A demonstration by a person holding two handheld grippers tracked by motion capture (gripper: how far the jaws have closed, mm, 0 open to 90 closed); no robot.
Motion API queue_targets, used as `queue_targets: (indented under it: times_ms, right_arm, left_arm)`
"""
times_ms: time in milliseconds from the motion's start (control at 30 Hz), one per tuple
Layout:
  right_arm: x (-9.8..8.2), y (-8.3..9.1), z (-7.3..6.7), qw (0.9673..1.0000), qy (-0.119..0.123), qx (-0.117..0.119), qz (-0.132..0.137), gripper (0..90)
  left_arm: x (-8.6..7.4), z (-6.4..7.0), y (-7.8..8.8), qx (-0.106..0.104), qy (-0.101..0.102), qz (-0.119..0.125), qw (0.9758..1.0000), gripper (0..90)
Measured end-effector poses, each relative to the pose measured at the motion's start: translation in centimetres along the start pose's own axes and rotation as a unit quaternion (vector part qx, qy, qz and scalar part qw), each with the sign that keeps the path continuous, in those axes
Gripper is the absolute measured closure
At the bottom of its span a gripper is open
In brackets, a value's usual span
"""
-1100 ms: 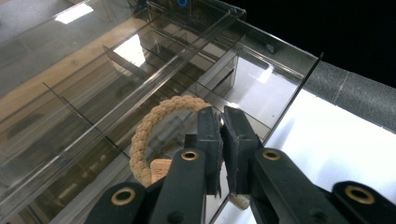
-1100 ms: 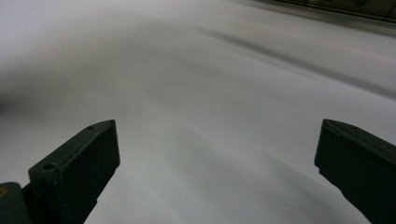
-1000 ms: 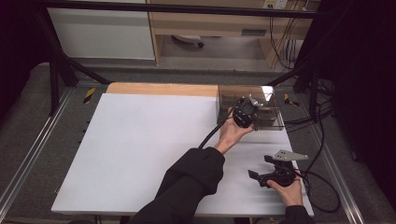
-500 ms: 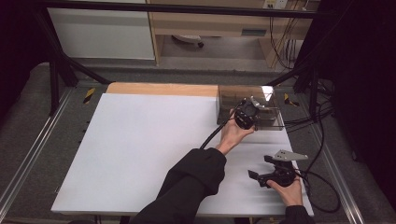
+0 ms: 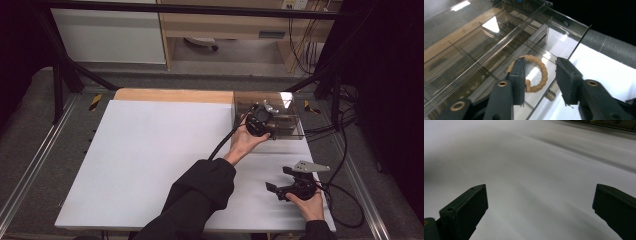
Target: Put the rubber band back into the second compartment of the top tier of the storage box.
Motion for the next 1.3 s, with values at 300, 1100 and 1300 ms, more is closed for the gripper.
queue_targets:
  times_ms: [300,1100,1300]
  right_arm:
    - [0.0,0.0,0.0,1.0,-0.001,0.0,0.0,0.7]
    - [0.0,-0.1,0.0,1.0,-0.003,-0.003,-0.003,0.7]
    - [0.0,-0.1,0.0,1.0,0.001,-0.004,-0.004,0.7]
  left_arm:
    - [-1.7,-1.4,2.8,0.003,0.007,0.004,1.0,46.3]
    - [-7.7,-4.4,9.2,0.024,0.012,0.004,0.9996,18.0]
    - [-9.6,-5.1,10.5,0.034,0.016,-0.001,0.9993,12.0]
Point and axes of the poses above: each handheld gripper's, and its own axes: y roughly backward along the jaws, x roughly out of its top, z roughly to its right, the point moved 2 cm from there along -y, roughly forward along the jaws, and after that the axes turned 2 degrees about x, right-handed, at the moved point
